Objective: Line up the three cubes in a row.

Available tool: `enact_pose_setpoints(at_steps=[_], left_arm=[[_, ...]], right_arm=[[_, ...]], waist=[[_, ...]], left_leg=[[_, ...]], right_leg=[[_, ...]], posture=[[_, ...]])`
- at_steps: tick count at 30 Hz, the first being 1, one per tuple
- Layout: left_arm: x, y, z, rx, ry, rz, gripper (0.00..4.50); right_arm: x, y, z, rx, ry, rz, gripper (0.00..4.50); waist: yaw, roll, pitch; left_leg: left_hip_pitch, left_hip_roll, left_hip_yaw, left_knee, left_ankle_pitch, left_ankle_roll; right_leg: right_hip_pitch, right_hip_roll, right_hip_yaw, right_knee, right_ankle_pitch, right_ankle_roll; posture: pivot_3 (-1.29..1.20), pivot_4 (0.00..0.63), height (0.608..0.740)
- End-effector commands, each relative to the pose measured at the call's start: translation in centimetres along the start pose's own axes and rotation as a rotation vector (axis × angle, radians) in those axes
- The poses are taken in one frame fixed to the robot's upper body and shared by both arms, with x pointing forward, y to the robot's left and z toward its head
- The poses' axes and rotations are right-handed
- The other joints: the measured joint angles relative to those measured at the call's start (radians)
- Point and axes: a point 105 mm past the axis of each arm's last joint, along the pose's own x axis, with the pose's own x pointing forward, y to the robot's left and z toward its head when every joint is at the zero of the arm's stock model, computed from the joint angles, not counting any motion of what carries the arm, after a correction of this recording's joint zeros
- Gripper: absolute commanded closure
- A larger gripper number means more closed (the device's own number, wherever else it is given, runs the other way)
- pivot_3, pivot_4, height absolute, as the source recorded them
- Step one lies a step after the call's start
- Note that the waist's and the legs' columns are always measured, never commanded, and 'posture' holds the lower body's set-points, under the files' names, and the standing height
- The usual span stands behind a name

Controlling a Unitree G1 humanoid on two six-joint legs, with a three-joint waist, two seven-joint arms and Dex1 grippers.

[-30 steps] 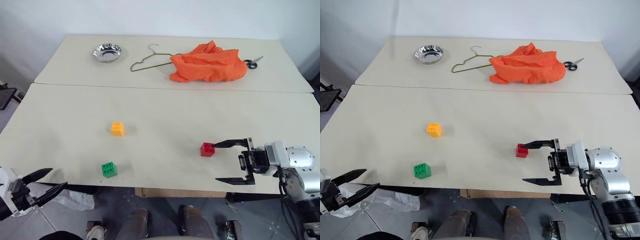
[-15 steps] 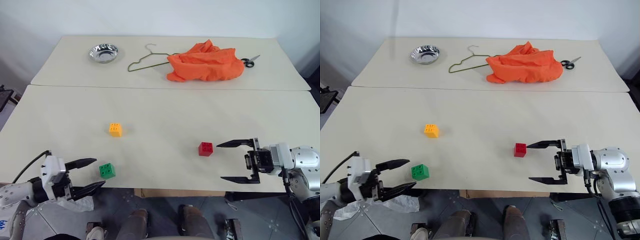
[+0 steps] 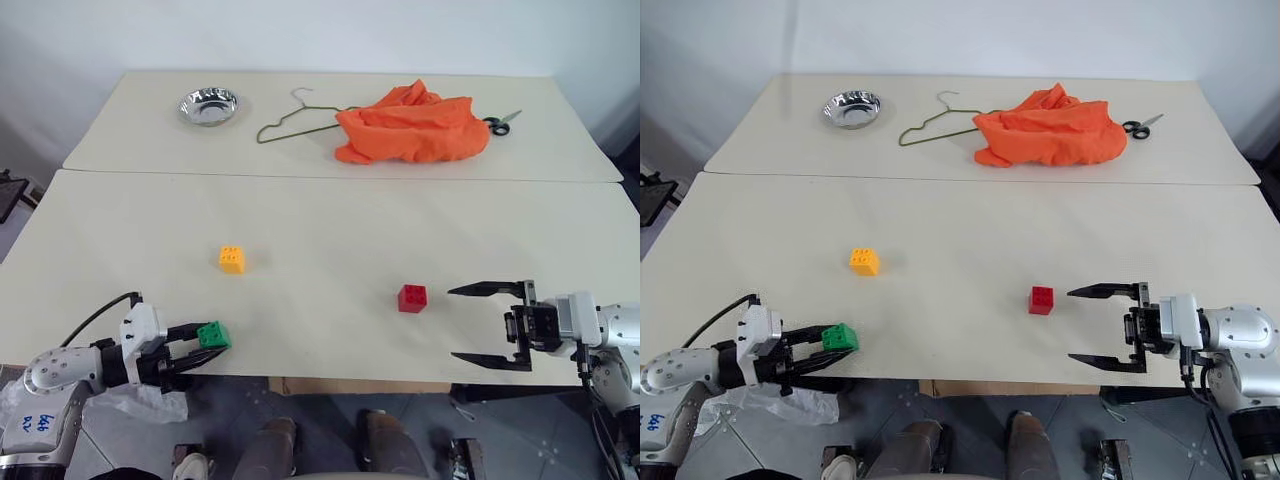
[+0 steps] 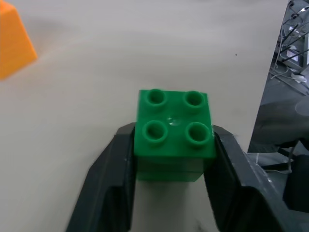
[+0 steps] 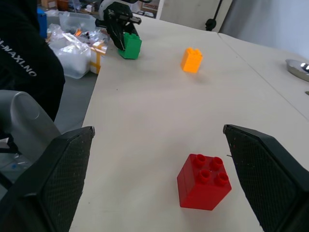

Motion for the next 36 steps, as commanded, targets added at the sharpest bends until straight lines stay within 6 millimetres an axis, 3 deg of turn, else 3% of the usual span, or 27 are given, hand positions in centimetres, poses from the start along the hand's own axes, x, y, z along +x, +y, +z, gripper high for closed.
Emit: enact_pose_setpoints(at_steps=[1,4,9,12,18,24,29,36], left_arm=[[1.0,-0.2,3.4,0.079,-0.047,-0.171,2.99],[4.5,0.7,7.1,0.170,-0.055,-0.321,2.99],[10.6,2.0,10.1,0.189,-0.077,-0.441,2.99],[14.8,1.9,11.0,0.231,-0.025,-0.488,2.99],[20.2,0.9,11.3,0.257,0.058,-0.500,2.99],[22.1,-1.2,10.1,0.249,0.165,-0.526,2.99],[22.1,-1.4,8.9,0.269,0.212,-0.519,2.99],[21.3,-1.6,9.0,0.286,0.218,-0.514,2.99]], right_arm=[[-0.8,0.2,0.4,-0.046,0.013,-0.008,0.00],[-1.9,0.8,0.1,-0.033,0.034,-0.056,0.00],[-2.2,1.6,-0.3,-0.017,0.044,-0.080,0.00],[-2.1,1.7,-0.4,-0.024,0.046,-0.098,0.00],[-2.5,2.1,-0.2,-0.031,0.054,-0.145,0.00],[-2.8,2.8,-0.4,0.004,0.076,-0.189,0.00],[-2.4,3.0,-0.4,-0.003,0.071,-0.206,0.00],[-2.1,2.9,-0.5,-0.008,0.068,-0.220,0.00]], waist=[[0.007,0.000,0.000],[0.028,0.000,0.000],[0.021,0.001,-0.001],[0.008,0.000,0.000],[0.008,-0.002,0.001],[0.011,-0.002,0.001],[0.011,-0.002,0.001],[0.010,-0.002,0.001]], left_leg=[[0.000,0.000,0.000,0.000,0.000,0.000],[-0.001,-0.001,-0.003,0.002,0.000,0.000],[-0.001,-0.004,0.000,0.003,0.000,0.002],[-0.002,-0.003,0.002,0.003,0.000,0.002],[-0.002,-0.001,0.003,0.004,0.001,0.002],[-0.002,-0.001,0.003,0.004,0.001,0.002],[-0.002,-0.001,0.003,0.005,0.001,0.002],[-0.002,-0.001,0.003,0.007,0.000,0.002]], right_leg=[[0.000,0.000,0.000,0.000,0.000,0.000],[0.001,-0.001,-0.001,0.001,0.000,0.000],[0.001,0.003,-0.004,0.004,0.001,0.002],[0.000,0.005,-0.003,0.004,0.001,0.002],[0.000,0.008,-0.002,0.004,0.002,0.003],[-0.001,0.008,-0.001,0.004,0.002,0.003],[0.000,0.008,0.000,0.004,0.002,0.003],[0.000,0.008,0.000,0.004,0.002,0.003]], posture=[[0.00,0.150,0.740],[0.00,0.150,0.740],[0.00,0.150,0.740],[0.00,0.150,0.740],[0.00,0.150,0.740],[0.00,0.150,0.740],[0.00,0.150,0.740],[0.00,0.150,0.740]])
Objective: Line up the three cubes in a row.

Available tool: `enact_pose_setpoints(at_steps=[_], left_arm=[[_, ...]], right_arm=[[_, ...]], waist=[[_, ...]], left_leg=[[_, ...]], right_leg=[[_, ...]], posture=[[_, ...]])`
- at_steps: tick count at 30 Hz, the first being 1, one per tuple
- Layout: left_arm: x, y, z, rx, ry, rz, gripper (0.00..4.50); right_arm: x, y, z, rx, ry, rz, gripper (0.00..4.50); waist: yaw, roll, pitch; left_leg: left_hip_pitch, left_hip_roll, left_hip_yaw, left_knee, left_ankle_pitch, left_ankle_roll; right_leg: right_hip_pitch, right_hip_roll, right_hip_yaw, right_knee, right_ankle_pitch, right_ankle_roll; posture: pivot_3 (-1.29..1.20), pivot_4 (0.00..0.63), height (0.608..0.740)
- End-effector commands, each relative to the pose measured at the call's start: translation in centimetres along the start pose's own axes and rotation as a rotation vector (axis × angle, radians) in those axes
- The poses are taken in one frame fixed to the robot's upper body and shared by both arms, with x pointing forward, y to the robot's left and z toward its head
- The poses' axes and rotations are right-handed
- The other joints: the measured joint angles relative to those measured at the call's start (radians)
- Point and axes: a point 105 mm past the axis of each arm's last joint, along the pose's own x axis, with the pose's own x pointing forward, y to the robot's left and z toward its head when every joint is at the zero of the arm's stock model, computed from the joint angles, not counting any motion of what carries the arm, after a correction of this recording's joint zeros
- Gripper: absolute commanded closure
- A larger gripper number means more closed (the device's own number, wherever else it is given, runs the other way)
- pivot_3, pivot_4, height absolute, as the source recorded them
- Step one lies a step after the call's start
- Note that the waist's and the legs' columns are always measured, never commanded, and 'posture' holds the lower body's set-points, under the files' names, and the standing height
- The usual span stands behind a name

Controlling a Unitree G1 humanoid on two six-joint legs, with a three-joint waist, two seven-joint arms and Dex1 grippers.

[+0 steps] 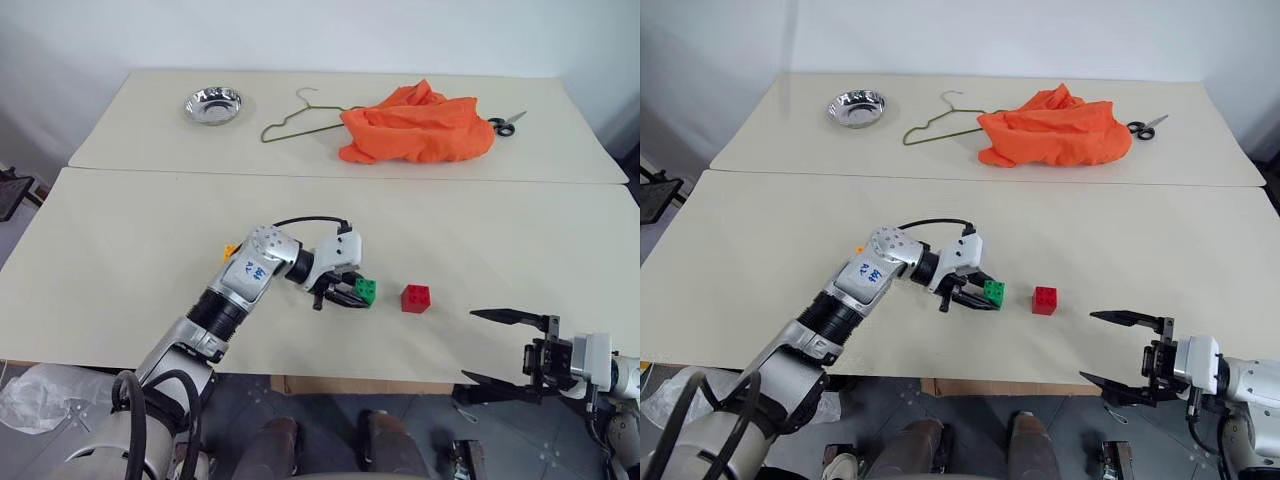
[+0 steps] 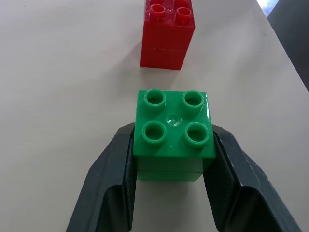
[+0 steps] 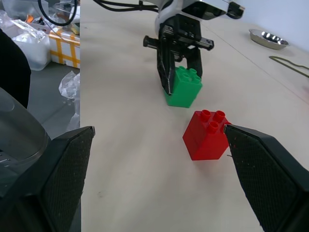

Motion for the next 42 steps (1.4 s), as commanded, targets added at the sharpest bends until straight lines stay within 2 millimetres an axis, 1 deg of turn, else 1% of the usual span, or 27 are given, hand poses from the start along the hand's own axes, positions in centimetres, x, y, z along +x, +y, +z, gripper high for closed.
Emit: enact_pose_setpoints(at_steps=[1,4,6,8,9,11,13,15,17,20,22,23,25,27,28,30,31,32,34,35,36,37,39,40,41,42], left_arm=[[-0.4,-0.4,-0.4,0.023,0.031,0.007,2.99],[-0.4,-0.8,-1.2,0.024,0.055,0.007,2.99],[-0.3,-0.6,-1.0,0.014,0.041,0.031,2.99],[-0.2,-0.1,-0.5,0.010,0.023,0.063,2.23],[-0.2,0.0,-0.2,0.018,0.012,0.070,1.98],[-0.3,0.0,0.5,0.018,-0.018,0.070,1.35],[-0.9,-0.3,1.3,0.020,-0.050,0.058,0.73],[-2.2,-0.5,2.1,0.035,-0.075,0.062,0.11],[-3.8,-0.5,2.4,0.045,-0.089,0.084,0.05],[-7.7,-0.5,3.0,0.088,-0.151,0.146,0.05],[-10.1,-0.9,3.1,0.099,-0.205,0.179,0.05],[-11.8,-1.2,2.9,0.102,-0.257,0.207,0.05],[-14.6,-1.6,2.0,0.107,-0.303,0.292,0.05],[-17.6,-2.1,0.0,0.100,-0.340,0.437,0.05],[-19.4,-2.2,-1.0,0.072,-0.383,0.538,0.05],[-21.6,-2.5,-2.2,0.054,-0.412,0.689,0.05],[-23.0,-2.9,-3.4,0.019,-0.409,0.781,0.05],[-24.6,-3.9,-5.1,0.001,-0.386,0.882,0.05],[-26.7,-5.9,-7.4,-0.056,-0.354,1.006,0.05],[-27.2,-6.6,-8.1,-0.081,-0.346,1.036,0.05],[-28.2,-7.9,-9.5,-0.123,-0.328,1.093,0.05],[-29.1,-9.8,-11.7,-0.195,-0.293,1.163,0.05],[-29.9,-13.0,-14.7,-0.312,-0.244,1.253,0.05],[-29.6,-14.3,-15.7,-0.345,-0.221,1.274,0.05],[-29.2,-14.8,-15.8,-0.351,-0.227,1.281,0.05],[-28.6,-14.9,-15.6,-0.342,-0.227,1.281,0.05]], right_arm=[[0.1,-0.4,0.7,-0.041,-0.016,-0.018,0.00],[0.4,-0.6,0.6,-0.044,-0.020,-0.016,0.00],[0.5,-0.8,0.6,-0.047,-0.022,-0.015,0.00],[0.6,-0.9,0.6,-0.049,-0.024,-0.015,0.00],[0.7,-1.0,0.6,-0.049,-0.024,-0.014,0.00],[0.8,-1.0,0.5,-0.047,-0.018,-0.007,0.00],[0.9,-1.1,0.5,-0.046,-0.021,-0.006,0.00],[1.2,-1.4,0.7,-0.047,-0.033,-0.009,0.00],[1.5,-1.7,0.8,-0.046,-0.048,-0.009,0.00],[2.4,-2.3,1.0,-0.042,-0.078,-0.001,0.00],[3.0,-2.6,1.2,-0.039,-0.094,0.005,0.00],[3.4,-2.7,1.3,-0.018,-0.104,0.016,0.00],[4.1,-3.2,1.4,0.020,-0.109,0.012,0.00],[4.8,-3.6,1.7,0.023,-0.131,0.006,0.00],[5.2,-3.8,1.9,0.018,-0.143,0.001,0.00],[5.7,-4.0,2.1,0.015,-0.159,-0.005,0.00],[6.0,-4.1,2.2,0.009,-0.171,-0.007,0.00],[6.4,-4.0,2.4,0.009,-0.186,0.001,0.00],[6.9,-4.1,2.8,0.000,-0.207,0.001,0.00],[7.0,-4.2,2.9,-0.005,-0.213,-0.004,0.00],[7.2,-4.4,3.1,-0.022,-0.220,-0.018,0.00],[7.4,-4.4,3.2,-0.035,-0.228,-0.022,0.00],[7.5,-4.3,3.3,-0.047,-0.233,-0.013,0.00],[7.5,-4.2,3.2,-0.056,-0.225,0.002,0.00],[7.5,-4.1,3.1,-0.058,-0.214,0.010,0.00],[7.4,-4.1,2.9,-0.058,-0.201,0.015,0.00]], waist=[[0.000,0.000,0.000],[0.000,0.000,0.000],[0.001,0.000,0.000],[0.002,0.000,0.000],[0.002,0.000,0.000],[0.002,0.000,0.000],[0.002,0.000,0.000],[0.001,0.000,0.000],[-0.004,0.000,0.000],[-0.012,0.001,0.000],[-0.015,0.001,0.000],[-0.018,0.001,0.000],[-0.020,0.001,0.000],[-0.024,0.001,0.000],[-0.027,0.001,0.000],[-0.025,0.001,0.000],[-0.024,0.001,0.000],[-0.022,0.001,0.000],[-0.023,0.001,0.000],[-0.024,0.001,0.000],[-0.023,0.001,0.000],[-0.022,0.000,0.000],[-0.026,0.000,0.000],[-0.029,0.000,0.000],[-0.027,0.000,0.000],[-0.023,0.000,0.000]], left_leg=[[0.000,0.000,0.000,0.000,0.000,0.000],[0.000,0.000,0.000,0.002,0.000,0.000],[0.000,0.000,0.000,0.002,0.000,0.000],[0.000,0.000,0.000,0.003,0.000,0.000],[0.000,0.000,0.000,0.004,0.000,0.000],[-0.001,0.000,0.000,0.005,0.000,0.000],[-0.001,0.000,0.000,0.005,0.000,0.000],[-0.001,0.000,0.000,0.005,0.000,0.000],[-0.001,0.000,0.000,0.005,0.000,0.000],[0.000,0.001,0.000,0.005,0.000,-0.001],[0.000,0.002,0.000,0.005,0.000,-0.002],[0.000,0.002,-0.001,0.005,0.000,-0.002],[0.000,0.001,-0.002,0.005,0.000,-0.002],[0.000,0.001,-0.002,0.006,0.000,-0.002],[0.000,0.001,-0.002,0.006,0.000,-0.002],[0.000,0.001,-0.002,0.005,0.000,-0.002],[0.000,0.001,-0.002,0.005,0.000,-0.002],[0.000,0.001,-0.002,0.006,0.000,-0.002],[0.000,0.001,-0.002,0.006,-0.001,-0.002],[0.000,0.001,-0.002,0.006,-0.001,-0.001],[0.000,0.001,-0.002,0.005,-0.001,-0.001],[0.000,0.001,-0.002,0.005,-0.001,-0.001],[0.000,0.000,-0.002,0.005,-0.002,-0.001],[0.001,0.000,-0.001,0.004,-0.002,0.000],[0.001,0.001,-0.001,0.002,-0.002,0.000],[0.001,0.001,-0.001,0.001,-0.002,0.000]], right_leg=[[0.000,0.000,0.000,0.000,0.000,0.000],[0.000,0.000,0.000,0.000,0.000,0.000],[0.000,0.000,0.000,0.001,0.000,0.000],[0.000,0.000,0.000,0.001,0.000,0.000],[0.001,0.000,0.000,0.001,0.000,0.000],[0.000,0.000,0.000,0.002,0.000,0.000],[0.000,0.000,0.000,0.002,0.000,0.000],[0.000,0.000,0.000,0.002,0.000,0.000],[0.000,-0.001,0.000,0.002,0.000,0.000],[0.000,-0.003,0.000,0.003,0.000,0.000],[-0.001,-0.004,0.000,0.003,0.000,-0.001],[0.000,-0.004,0.000,0.003,0.000,-0.001],[0.000,-0.005,-0.001,0.004,0.000,-0.001],[0.000,-0.005,-0.001,0.003,0.000,-0.001],[0.000,-0.006,-0.001,0.003,0.000,-0.001],[-0.001,-0.005,-0.001,0.003,-0.001,-0.001],[-0.001,-0.005,-0.001,0.004,-0.001,-0.001],[0.000,-0.006,-0.001,0.003,-0.001,-0.001],[0.000,-0.006,-0.001,0.004,-0.001,-0.001],[0.000,-0.007,0.000,0.004,-0.001,-0.001],[0.000,-0.007,0.000,0.003,-0.001,-0.001],[0.000,-0.007,0.000,0.003,-0.001,-0.001],[0.001,-0.007,0.001,0.003,-0.001,-0.001],[0.000,-0.007,0.001,0.002,-0.001,-0.001],[0.000,-0.007,0.001,0.001,-0.001,-0.001],[0.000,-0.007,0.001,0.001,-0.001,-0.002]], posture=[[0.00,0.150,0.740],[0.00,0.150,0.740],[0.00,0.150,0.740],[0.00,0.150,0.740],[0.00,0.150,0.740],[0.00,0.150,0.740],[0.00,0.150,0.740],[0.00,0.150,0.740],[0.00,0.150,0.740],[0.00,0.150,0.740],[0.00,0.150,0.740],[0.00,0.150,0.740],[0.00,0.150,0.740],[0.00,0.150,0.740],[0.00,0.150,0.740],[0.00,0.150,0.740],[0.00,0.150,0.740],[0.00,0.150,0.740],[0.00,0.150,0.740],[0.00,0.150,0.740],[0.00,0.150,0.740],[0.00,0.150,0.740],[0.00,0.150,0.740],[0.00,0.150,0.740],[0.00,0.150,0.740],[0.00,0.150,0.740]])
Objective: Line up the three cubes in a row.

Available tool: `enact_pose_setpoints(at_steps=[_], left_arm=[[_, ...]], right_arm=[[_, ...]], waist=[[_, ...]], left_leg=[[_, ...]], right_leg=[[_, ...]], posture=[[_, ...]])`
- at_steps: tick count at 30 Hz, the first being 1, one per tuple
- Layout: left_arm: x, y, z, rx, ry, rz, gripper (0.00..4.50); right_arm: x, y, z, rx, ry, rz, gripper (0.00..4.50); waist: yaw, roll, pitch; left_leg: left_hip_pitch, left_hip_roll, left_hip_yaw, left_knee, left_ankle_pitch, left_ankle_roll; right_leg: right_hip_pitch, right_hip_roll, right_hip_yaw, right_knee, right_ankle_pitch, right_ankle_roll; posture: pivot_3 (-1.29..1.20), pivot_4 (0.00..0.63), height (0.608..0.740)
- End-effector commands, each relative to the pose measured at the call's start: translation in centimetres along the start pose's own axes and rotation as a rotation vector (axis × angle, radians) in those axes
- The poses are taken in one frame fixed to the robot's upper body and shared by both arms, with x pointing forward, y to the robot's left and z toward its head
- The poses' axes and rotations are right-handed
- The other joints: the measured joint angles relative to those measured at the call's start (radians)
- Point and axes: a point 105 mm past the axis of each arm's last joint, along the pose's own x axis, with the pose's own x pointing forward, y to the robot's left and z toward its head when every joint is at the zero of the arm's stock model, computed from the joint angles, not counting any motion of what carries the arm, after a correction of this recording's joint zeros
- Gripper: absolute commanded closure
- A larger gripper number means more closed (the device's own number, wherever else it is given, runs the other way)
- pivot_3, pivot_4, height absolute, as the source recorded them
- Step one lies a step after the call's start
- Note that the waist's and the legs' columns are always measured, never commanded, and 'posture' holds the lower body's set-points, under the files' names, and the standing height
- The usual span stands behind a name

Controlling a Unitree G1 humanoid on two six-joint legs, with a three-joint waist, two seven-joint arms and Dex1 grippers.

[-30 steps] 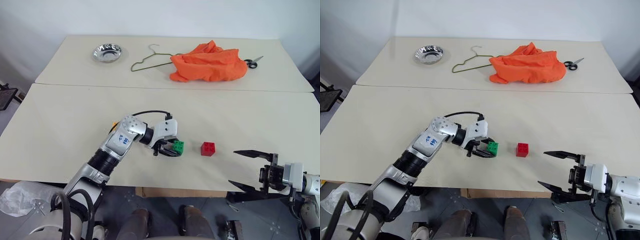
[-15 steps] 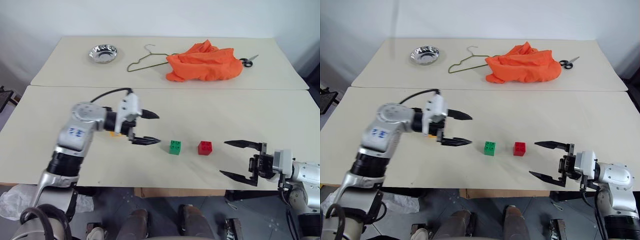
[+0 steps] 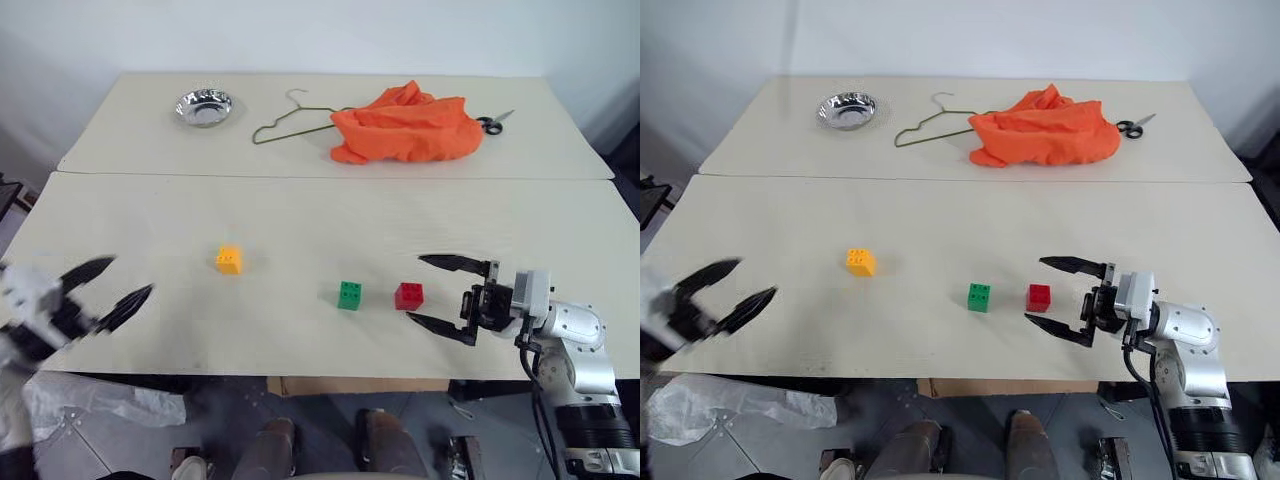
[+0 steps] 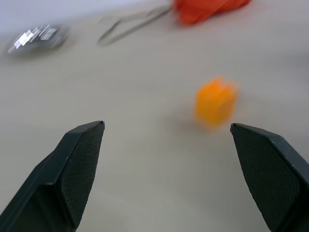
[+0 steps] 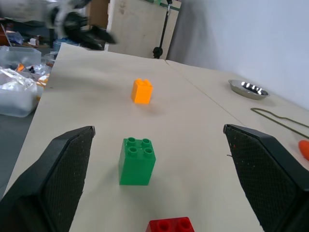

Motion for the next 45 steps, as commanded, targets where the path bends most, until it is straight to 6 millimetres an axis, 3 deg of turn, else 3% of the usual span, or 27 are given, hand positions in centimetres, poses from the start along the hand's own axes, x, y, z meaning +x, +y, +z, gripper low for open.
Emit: enact_pose_setpoints(at_steps=[1,4,9,14,20,24,29,33,40,43,45], left_arm=[[-0.2,-1.2,0.9,0.039,-0.062,0.020,0.05],[1.1,-3.0,1.7,-0.004,-0.103,-0.006,0.05],[4.1,-7.7,3.6,-0.051,-0.181,-0.026,0.05],[8.3,-11.9,4.4,-0.093,-0.191,0.047,0.05],[12.7,-13.3,4.9,-0.220,-0.178,0.151,0.05],[14.3,-13.0,5.1,-0.170,-0.158,0.200,0.05],[16.0,-14.1,4.8,-0.202,-0.143,0.195,0.05],[16.1,-14.0,4.8,-0.213,-0.139,0.245,0.87],[15.9,-14.0,5.7,-0.169,-0.154,0.121,3.03],[14.7,-12.6,7.9,-0.041,-0.262,-0.025,3.03],[13.2,-12.1,9.2,0.003,-0.312,-0.287,3.03]], right_arm=[[-0.1,-0.2,0.4,-0.046,0.017,0.022,0.00],[-0.3,-0.5,0.5,-0.039,0.025,0.014,0.00],[-0.9,-0.7,0.8,-0.020,0.041,0.006,0.00],[-1.0,0.1,0.6,0.017,0.051,0.021,0.00],[-1.3,0.3,0.9,0.042,0.067,0.030,0.00],[-1.4,0.4,1.1,0.045,0.078,0.034,0.00],[-1.5,0.4,1.2,0.039,0.087,0.024,0.00],[-1.7,0.2,1.2,0.037,0.093,0.004,0.00],[-1.7,0.4,1.0,0.034,0.102,-0.001,0.00],[-2.0,0.3,1.0,0.027,0.112,-0.014,0.00],[-2.4,0.1,1.1,0.024,0.124,-0.021,0.00]], waist=[[0.014,0.000,0.000],[0.037,-0.001,0.000],[0.027,-0.001,0.000],[0.024,-0.001,-0.001],[0.029,-0.001,-0.001],[0.027,-0.001,-0.001],[0.030,-0.001,0.000],[0.030,-0.001,0.000],[0.029,-0.001,0.000],[0.026,-0.001,0.000],[0.027,-0.001,0.000]], left_leg=[[0.000,0.000,0.000,0.001,0.000,0.000],[-0.001,-0.001,-0.005,0.003,0.000,0.001],[0.000,-0.001,-0.006,0.003,-0.002,0.000],[0.000,0.001,-0.001,0.003,-0.003,-0.001],[0.000,0.001,0.000,0.005,-0.003,-0.001],[0.000,0.001,0.000,0.005,-0.003,-0.001],[-0.001,0.000,0.000,0.006,-0.003,-0.001],[-0.001,0.000,0.000,0.006,-0.003,-0.001],[-0.001,0.001,0.000,0.006,-0.003,-0.001],[-0.001,0.001,0.000,0.006,-0.003,-0.002],[-0.001,0.002,0.000,0.006,-0.003,-0.002]], right_leg=[[0.001,0.000,0.000,-0.001,0.000,0.000],[0.004,-0.002,0.001,-0.001,0.000,0.000],[0.005,-0.002,0.002,-0.002,0.001,0.000],[0.002,0.002,0.001,0.000,0.000,-0.001],[0.001,0.003,0.000,0.001,0.001,0.000],[0.000,0.003,0.000,0.002,0.001,0.000],[0.001,0.003,0.000,0.001,0.001,0.000],[0.001,0.003,0.000,0.001,0.001,0.000],[0.001,0.003,0.000,0.001,0.001,0.000],[0.000,0.003,0.000,0.001,0.001,0.000],[0.000,0.003,-0.001,0.001,0.001,0.000]], posture=[[0.00,0.150,0.740],[0.00,0.150,0.740],[0.00,0.150,0.740],[0.00,0.150,0.740],[0.00,0.150,0.740],[0.00,0.150,0.740],[0.00,0.150,0.740],[0.00,0.150,0.740],[0.00,0.150,0.740],[0.00,0.150,0.740],[0.00,0.150,0.740]])
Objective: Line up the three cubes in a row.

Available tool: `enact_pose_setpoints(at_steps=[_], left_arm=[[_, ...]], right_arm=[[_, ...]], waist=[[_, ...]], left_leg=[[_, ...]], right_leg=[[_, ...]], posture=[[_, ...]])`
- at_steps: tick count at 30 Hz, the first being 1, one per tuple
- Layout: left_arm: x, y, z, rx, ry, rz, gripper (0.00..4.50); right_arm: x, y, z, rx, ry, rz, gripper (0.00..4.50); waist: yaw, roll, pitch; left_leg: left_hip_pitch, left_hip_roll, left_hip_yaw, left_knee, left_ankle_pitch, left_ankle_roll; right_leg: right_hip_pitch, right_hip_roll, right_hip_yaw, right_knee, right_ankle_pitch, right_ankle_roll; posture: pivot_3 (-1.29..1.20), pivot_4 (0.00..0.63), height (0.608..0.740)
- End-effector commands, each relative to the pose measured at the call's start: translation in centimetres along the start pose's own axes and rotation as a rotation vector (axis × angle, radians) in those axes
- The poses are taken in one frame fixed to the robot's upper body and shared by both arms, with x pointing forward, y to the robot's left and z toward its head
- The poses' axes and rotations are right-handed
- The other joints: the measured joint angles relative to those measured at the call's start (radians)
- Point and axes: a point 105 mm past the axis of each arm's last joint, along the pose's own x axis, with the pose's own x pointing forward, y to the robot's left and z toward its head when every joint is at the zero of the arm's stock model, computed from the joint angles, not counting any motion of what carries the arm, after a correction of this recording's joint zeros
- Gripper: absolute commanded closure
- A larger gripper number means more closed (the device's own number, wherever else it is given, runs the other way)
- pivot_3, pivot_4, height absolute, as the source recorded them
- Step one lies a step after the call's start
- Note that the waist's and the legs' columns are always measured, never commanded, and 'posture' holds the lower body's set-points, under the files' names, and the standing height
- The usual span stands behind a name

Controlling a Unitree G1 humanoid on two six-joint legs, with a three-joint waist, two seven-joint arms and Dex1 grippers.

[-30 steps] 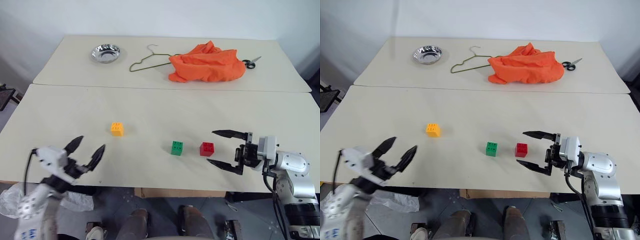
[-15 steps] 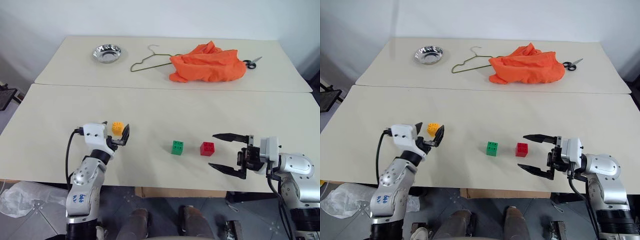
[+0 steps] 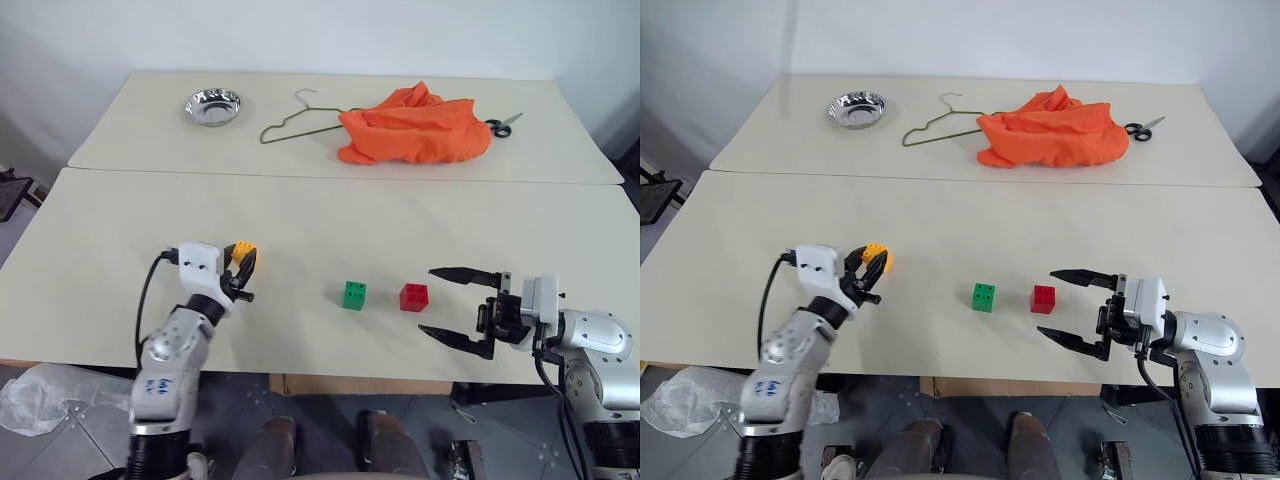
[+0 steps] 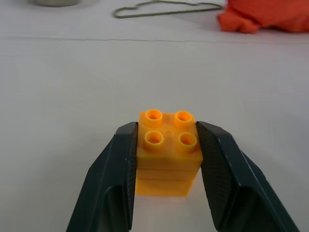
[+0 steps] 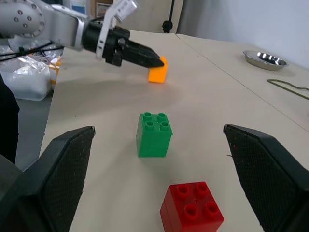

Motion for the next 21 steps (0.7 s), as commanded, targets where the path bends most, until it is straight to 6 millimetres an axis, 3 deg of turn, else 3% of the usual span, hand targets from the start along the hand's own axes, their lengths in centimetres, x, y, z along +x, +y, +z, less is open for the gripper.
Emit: enact_pose_setpoints(at_steps=[1,4,8,14,21], left_arm=[[-2.2,0.5,4.1,0.012,-0.124,-0.418,3.03],[-4.1,0.3,3.6,0.093,0.013,-0.770,3.03],[-4.1,-0.7,2.7,0.194,0.168,-1.108,3.03],[0.2,-3.4,1.0,0.268,0.095,-1.240,3.03],[2.1,-4.4,-1.1,0.304,0.134,-1.324,3.03]], right_arm=[[-1.0,-0.6,1.2,-0.064,0.011,-0.022,0.00],[-1.7,-1.0,0.9,-0.071,0.041,-0.020,0.00],[-2.5,-1.5,0.8,-0.079,0.063,-0.038,0.00],[-2.8,-0.7,0.5,-0.071,0.067,-0.062,0.00],[-3.2,0.6,0.4,-0.049,0.076,-0.097,0.00]], waist=[[0.000,0.000,0.000],[-0.002,0.002,0.000],[0.005,0.003,0.000],[0.003,0.003,0.001],[-0.011,0.002,0.001]], left_leg=[[0.000,0.000,0.000,0.000,0.000,0.000],[0.000,0.000,0.000,-0.001,0.000,0.000],[0.000,-0.002,-0.003,-0.001,0.000,0.001],[-0.001,-0.003,-0.003,-0.001,0.000,0.002],[-0.002,-0.001,0.000,-0.001,0.000,0.002]], right_leg=[[0.000,0.000,0.000,0.000,0.000,0.000],[0.001,-0.001,-0.001,-0.001,-0.001,-0.001],[0.003,-0.003,-0.002,-0.002,-0.001,-0.001],[0.002,-0.002,-0.005,-0.002,0.000,-0.001],[-0.001,0.001,-0.003,0.000,0.000,0.000]], posture=[[0.00,0.150,0.740],[0.00,0.150,0.740],[0.00,0.150,0.740],[0.00,0.150,0.740],[0.00,0.150,0.740]])
